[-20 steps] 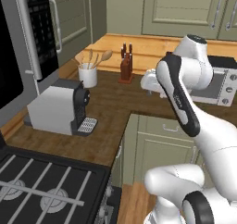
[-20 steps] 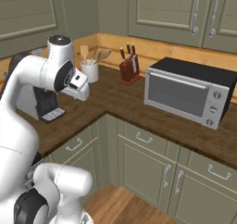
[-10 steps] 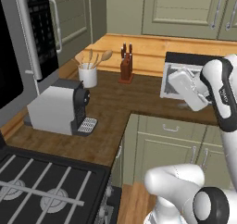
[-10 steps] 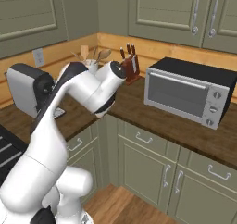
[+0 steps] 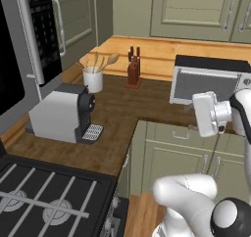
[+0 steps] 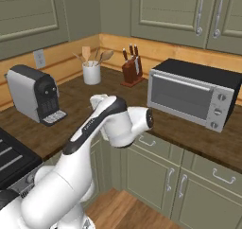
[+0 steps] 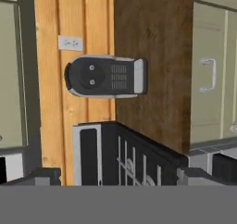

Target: Take a straw from the drawer in front and place it inside the glass cup on the dining counter.

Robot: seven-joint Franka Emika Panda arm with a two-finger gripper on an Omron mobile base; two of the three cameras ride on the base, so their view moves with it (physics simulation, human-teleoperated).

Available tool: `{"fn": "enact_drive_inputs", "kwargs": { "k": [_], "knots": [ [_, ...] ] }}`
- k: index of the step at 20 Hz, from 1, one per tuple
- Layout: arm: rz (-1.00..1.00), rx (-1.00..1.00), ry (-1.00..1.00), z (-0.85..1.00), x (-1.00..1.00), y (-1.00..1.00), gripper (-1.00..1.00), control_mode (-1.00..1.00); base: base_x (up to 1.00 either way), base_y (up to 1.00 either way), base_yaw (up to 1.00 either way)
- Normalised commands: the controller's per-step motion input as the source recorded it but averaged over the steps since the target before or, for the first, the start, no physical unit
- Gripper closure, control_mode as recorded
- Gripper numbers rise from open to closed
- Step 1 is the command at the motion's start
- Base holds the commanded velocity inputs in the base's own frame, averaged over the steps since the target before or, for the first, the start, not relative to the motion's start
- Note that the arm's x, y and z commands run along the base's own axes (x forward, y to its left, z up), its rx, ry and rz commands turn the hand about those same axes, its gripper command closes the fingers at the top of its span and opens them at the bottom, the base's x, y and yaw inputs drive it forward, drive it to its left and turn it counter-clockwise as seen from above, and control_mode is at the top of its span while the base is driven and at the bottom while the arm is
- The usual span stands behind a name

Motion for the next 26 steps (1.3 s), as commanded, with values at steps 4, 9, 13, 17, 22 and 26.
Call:
{"fn": "enact_drive_inputs", "kwargs": {
  "k": [4,9,13,17,22,26],
  "knots": [
    [0.00,0.23,-0.14,-0.68,0.00,0.04,-1.00,-1.00,0.00,0.00,0.00],
    [0.00,0.16,-0.13,-0.65,0.00,0.29,-1.00,-1.00,0.00,0.00,0.00],
    [0.00,0.07,-0.14,-0.54,0.18,0.20,-1.00,-1.00,0.00,0.00,0.00],
    [0.00,0.00,-0.12,-0.53,0.41,0.10,-1.00,-1.00,0.00,0.00,0.00],
    [0.00,0.00,-0.11,-0.55,0.36,0.04,-1.00,-1.00,0.00,0.00,0.00],
    [0.00,0.00,-0.10,-0.55,0.38,0.00,-1.00,-1.00,0.00,0.00,0.00]
  ]
}}
